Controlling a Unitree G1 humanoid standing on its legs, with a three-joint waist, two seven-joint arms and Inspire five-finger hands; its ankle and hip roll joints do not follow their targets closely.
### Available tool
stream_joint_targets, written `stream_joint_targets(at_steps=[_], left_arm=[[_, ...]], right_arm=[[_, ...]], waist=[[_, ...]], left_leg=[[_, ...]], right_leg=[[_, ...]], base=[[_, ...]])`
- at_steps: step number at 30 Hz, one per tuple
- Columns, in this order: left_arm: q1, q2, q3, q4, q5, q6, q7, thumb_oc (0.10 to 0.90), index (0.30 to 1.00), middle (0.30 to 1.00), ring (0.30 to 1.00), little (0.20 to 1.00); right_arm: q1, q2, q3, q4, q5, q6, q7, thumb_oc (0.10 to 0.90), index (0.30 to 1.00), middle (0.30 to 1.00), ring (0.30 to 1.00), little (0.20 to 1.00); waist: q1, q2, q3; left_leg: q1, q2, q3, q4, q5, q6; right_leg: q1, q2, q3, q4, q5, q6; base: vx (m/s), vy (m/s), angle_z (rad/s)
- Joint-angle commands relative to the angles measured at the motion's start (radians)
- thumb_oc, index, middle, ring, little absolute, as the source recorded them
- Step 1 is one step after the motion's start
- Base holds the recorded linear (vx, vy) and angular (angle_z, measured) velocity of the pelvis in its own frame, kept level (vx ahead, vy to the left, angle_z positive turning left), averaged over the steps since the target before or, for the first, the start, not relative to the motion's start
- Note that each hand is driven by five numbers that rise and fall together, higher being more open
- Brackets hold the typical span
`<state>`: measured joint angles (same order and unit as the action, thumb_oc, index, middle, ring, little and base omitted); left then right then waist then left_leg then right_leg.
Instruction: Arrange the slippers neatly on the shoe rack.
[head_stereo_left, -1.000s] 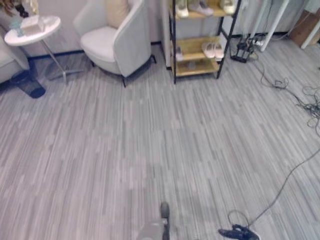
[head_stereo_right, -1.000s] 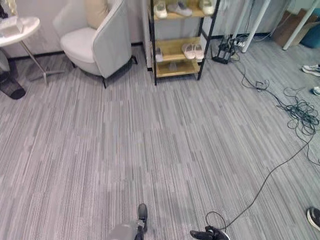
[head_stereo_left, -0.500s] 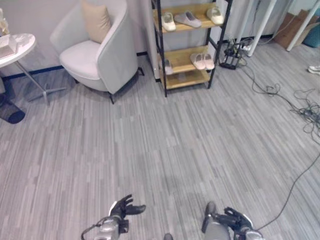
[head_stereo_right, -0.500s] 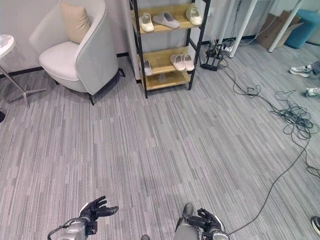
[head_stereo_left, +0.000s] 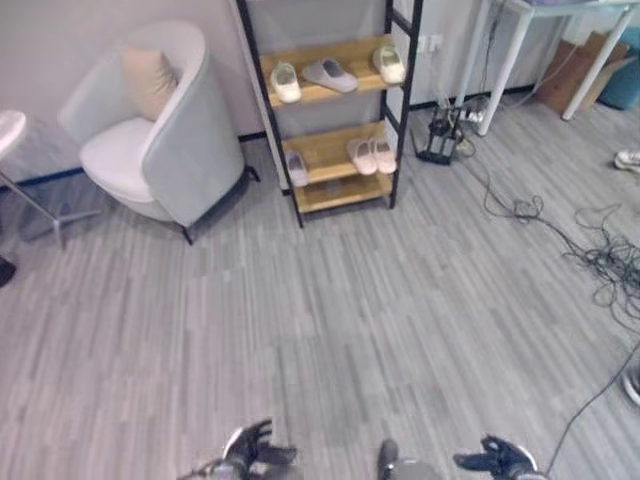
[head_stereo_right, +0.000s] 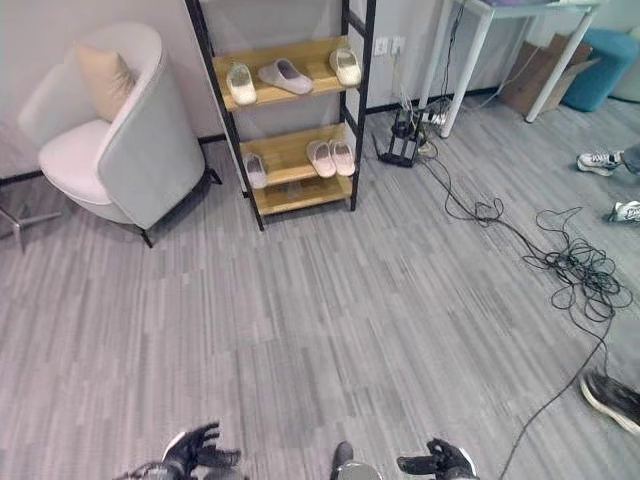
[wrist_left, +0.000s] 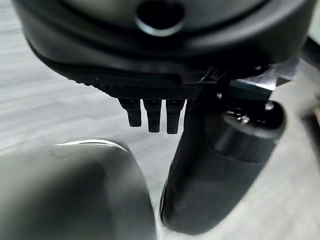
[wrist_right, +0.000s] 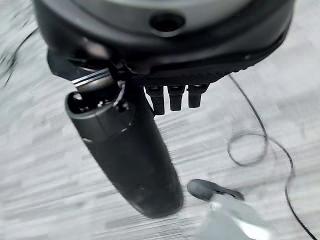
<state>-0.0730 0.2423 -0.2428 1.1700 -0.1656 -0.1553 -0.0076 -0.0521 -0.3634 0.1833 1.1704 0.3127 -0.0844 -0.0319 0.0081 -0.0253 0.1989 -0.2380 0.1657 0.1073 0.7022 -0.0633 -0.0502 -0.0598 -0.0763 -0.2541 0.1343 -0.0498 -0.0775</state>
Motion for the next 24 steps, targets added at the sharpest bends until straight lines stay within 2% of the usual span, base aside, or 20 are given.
stream_joint_targets(at_steps=[1, 2, 3, 4, 5, 6, 8, 11, 12, 13, 14, 16, 17, 18, 19, 21, 22, 23, 24], left_arm=[[0.039, -0.031, -0.059, -0.009, 0.054, -0.001, 0.025, 0.800, 0.900, 0.900, 0.900, 0.900], [0.048, -0.031, -0.062, -0.013, 0.058, -0.002, 0.027, 0.800, 0.900, 0.900, 0.900, 0.900], [0.061, -0.034, -0.055, -0.007, 0.055, -0.004, 0.032, 0.800, 0.900, 0.900, 0.900, 0.900], [0.064, -0.036, -0.049, 0.003, 0.054, -0.005, 0.033, 0.800, 0.900, 0.900, 0.900, 0.900], [0.064, -0.036, -0.040, 0.019, 0.055, -0.002, 0.035, 0.800, 0.900, 0.900, 0.900, 0.900], [0.063, -0.038, -0.032, 0.043, 0.059, 0.001, 0.036, 0.800, 0.900, 0.900, 0.900, 0.900], [0.078, -0.035, 0.018, 0.101, 0.084, 0.017, 0.039, 0.800, 0.900, 0.900, 0.900, 0.900], [0.089, -0.034, 0.038, 0.143, 0.122, 0.031, 0.039, 0.800, 0.900, 0.900, 0.900, 0.900], [0.084, -0.031, 0.034, 0.167, 0.151, 0.035, 0.055, 0.800, 0.900, 0.900, 0.900, 0.900], [0.079, -0.028, 0.030, 0.176, 0.161, 0.037, 0.056, 0.800, 0.900, 0.900, 0.900, 0.900], [0.073, -0.022, 0.031, 0.176, 0.158, 0.038, 0.057, 0.800, 0.900, 0.900, 0.900, 0.900], [0.063, -0.018, 0.030, 0.159, 0.134, 0.037, 0.055, 0.800, 0.900, 0.900, 0.900, 0.900], [0.063, -0.018, 0.030, 0.159, 0.134, 0.037, 0.055, 0.800, 0.900, 0.900, 0.900, 0.900], [0.025, -0.002, -0.046, 0.129, 0.204, 0.035, 0.072, 0.800, 0.900, 0.900, 0.900, 0.900], [0.014, -0.003, -0.095, 0.127, 0.264, 0.035, 0.073, 0.800, 0.900, 0.900, 0.900, 0.900], [-0.007, 0.003, -0.135, 0.124, 0.312, 0.040, 0.068, 0.800, 0.900, 0.900, 0.900, 0.900], [-0.008, 0.003, -0.135, 0.124, 0.312, 0.040, 0.068, 0.800, 0.900, 0.900, 0.900, 0.900], [-0.026, 0.013, -0.138, 0.113, 0.307, 0.037, 0.080, 0.800, 0.900, 0.900, 0.900, 0.900], [-0.037, 0.014, -0.139, 0.108, 0.305, 0.035, 0.086, 0.800, 0.900, 0.900, 0.900, 0.900]], right_arm=[[-0.014, -0.057, -0.008, -0.116, -0.061, -0.050, -0.012, 0.800, 0.900, 0.900, 0.900, 0.900], [-0.020, -0.055, -0.003, -0.118, -0.062, -0.051, -0.011, 0.800, 0.900, 0.900, 0.900, 0.900], [-0.040, -0.054, 0.024, -0.133, -0.074, -0.057, -0.012, 0.800, 0.900, 0.900, 0.900, 0.900], [-0.051, -0.052, 0.034, -0.150, -0.081, -0.060, -0.014, 0.800, 0.900, 0.900, 0.900, 0.900], [-0.059, -0.047, 0.041, -0.161, -0.082, -0.065, -0.018, 0.800, 0.900, 0.900, 0.900, 0.900], [-0.065, -0.039, 0.049, -0.176, -0.082, -0.065, -0.017, 0.800, 0.900, 0.900, 0.900, 0.900], [-0.058, -0.018, 0.060, -0.232, -0.087, -0.065, -0.008, 0.800, 0.900, 0.900, 0.900, 0.900], [-0.046, -0.002, 0.062, -0.230, -0.098, -0.060, 0.000, 0.800, 0.900, 0.900, 0.900, 0.900], [-0.030, 0.017, 0.058, -0.207, -0.106, -0.054, 0.007, 0.800, 0.900, 0.900, 0.900, 0.900], [-0.022, 0.033, 0.054, -0.197, -0.102, -0.052, 0.009, 0.800, 0.900, 0.900, 0.900, 0.900], [-0.012, 0.043, 0.053, -0.194, -0.096, -0.049, 0.013, 0.800, 0.900, 0.900, 0.900, 0.900], [-0.013, 0.055, 0.053, -0.165, -0.090, -0.043, 0.022, 0.800, 0.900, 0.900, 0.900, 0.900], [-0.014, 0.055, 0.053, -0.165, -0.090, -0.043, 0.022, 0.800, 0.900, 0.900, 0.900, 0.900], [-0.044, 0.058, 0.043, -0.133, -0.063, -0.037, 0.028, 0.800, 0.900, 0.900, 0.900, 0.900], [-0.056, 0.057, 0.037, -0.133, -0.045, -0.036, 0.028, 0.800, 0.900, 0.900, 0.900, 0.900], [-0.060, 0.057, 0.028, -0.132, -0.008, -0.038, 0.037, 0.800, 0.900, 0.900, 0.900, 0.900], [-0.060, 0.057, 0.028, -0.132, -0.008, -0.038, 0.037, 0.800, 0.900, 0.900, 0.900, 0.900], [-0.069, 0.052, 0.016, -0.129, 0.019, -0.044, 0.035, 0.800, 0.900, 0.900, 0.900, 0.900], [-0.072, 0.053, 0.006, -0.122, 0.036, -0.045, 0.032, 0.800, 0.900, 0.900, 0.900, 0.900]], waist=[[0.041, 0.035, 0.058], [0.058, 0.043, 0.058], [0.098, 0.064, 0.056], [0.114, 0.073, 0.049], [0.127, 0.070, 0.049], [0.133, 0.065, 0.048], [0.144, 0.057, 0.027], [0.142, 0.042, -0.006], [0.145, 0.011, -0.025], [0.146, -0.013, -0.030], [0.148, -0.026, -0.033], [0.142, -0.020, -0.025], [0.143, -0.017, -0.027], [0.122, 0.010, -0.002], [0.105, 0.022, 0.012], [0.078, 0.031, 0.034], [0.076, 0.033, 0.033], [0.064, 0.037, 0.049], [0.056, 0.039, 0.052]], left_leg=[[-0.026, -0.031, 0.080, -0.260, 0.030, 0.026], [-0.040, -0.050, 0.072, -0.318, 0.038, 0.024], [-0.051, -0.099, 0.024, -0.485, 0.121, 0.011], [-0.064, -0.110, 0.004, -0.552, 0.148, 0.002], [-0.077, -0.121, 0.000, -0.604, 0.157, -0.001], [-0.089, -0.123, 0.020, -0.653, 0.162, -0.002], [-0.073, -0.106, 0.130, -0.703, 0.172, 0.014], [-0.065, -0.099, 0.153, -0.667, 0.185, 0.034], [-0.077, -0.115, 0.147, -0.591, 0.176, 0.047], [-0.074, -0.136, 0.148, -0.560, 0.148, 0.062], [-0.068, -0.150, 0.148, -0.539, 0.118, 0.081], [-0.029, -0.174, 0.136, -0.523, 0.070, 0.119], [-0.031, -0.171, 0.136, -0.524, 0.071, 0.118], [0.027, -0.177, 0.111, -0.519, 0.029, 0.143], [0.063, -0.180, 0.105, -0.520, 0.006, 0.149], [0.116, -0.189, 0.084, -0.500, -0.044, 0.151], [0.114, -0.187, 0.082, -0.501, -0.042, 0.150], [0.136, -0.192, 0.053, -0.481, -0.064, 0.141], [0.138, -0.194, 0.037, -0.467, -0.071, 0.140]], right_leg=[[0.049, -0.023, 0.052, 0.052, -0.116, 0.123], [0.066, -0.012, 0.053, 0.062, -0.128, 0.127], [0.113, 0.030, 0.065, 0.072, -0.148, 0.129], [0.134, 0.052, 0.071, 0.069, -0.156, 0.128], [0.165, 0.063, 0.080, 0.063, -0.170, 0.127], [0.195, 0.071, 0.087, 0.057, -0.186, 0.128], [0.242, 0.083, 0.112, 0.066, -0.211, 0.135], [0.268, 0.080, 0.110, 0.077, -0.225, 0.150], [0.277, 0.053, 0.117, 0.115, -0.188, 0.176], [0.275, 0.027, 0.117, 0.155, -0.118, 0.211], [0.258, 0.007, 0.127, 0.231, -0.038, 0.249], [0.189, -0.053, 0.122, 0.420, 0.124, 0.306], [0.187, -0.050, 0.123, 0.418, 0.127, 0.305], [0.090, -0.099, 0.099, 0.577, 0.166, 0.277], [0.048, -0.124, 0.082, 0.612, 0.158, 0.260], [0.002, -0.178, 0.029, 0.571, 0.112, 0.232], [0.003, -0.176, 0.025, 0.568, 0.115, 0.231], [-0.033, -0.182, 0.006, 0.511, 0.062, 0.219], [-0.055, -0.172, 0.017, 0.489, 0.055, 0.217]], base=[[0.27, -0.056, 0.02], [0.47, -0.032, -0.12], [0.62, -0.044, -0.13], [0.65, -0.049, -0.30], [0.48, -0.038, -0.42], [0.51, -0.004, -0.60], [0.64, 0.106, -0.51], [0.48, 0.144, -0.33], [0.45, 0.176, 0.00], [0.57, 0.260, 0.07], [0.38, 0.255, 0.14], [0.28, 0.244, 0.09], [0.32, 0.298, 0.12], [0.30, 0.290, 0.23], [0.41, 0.359, 0.17], [0.24, 0.137, 0.21], [0.27, 0.013, 0.35], [0.25, -0.025, 0.28], [0.42, -0.085, 0.32]])
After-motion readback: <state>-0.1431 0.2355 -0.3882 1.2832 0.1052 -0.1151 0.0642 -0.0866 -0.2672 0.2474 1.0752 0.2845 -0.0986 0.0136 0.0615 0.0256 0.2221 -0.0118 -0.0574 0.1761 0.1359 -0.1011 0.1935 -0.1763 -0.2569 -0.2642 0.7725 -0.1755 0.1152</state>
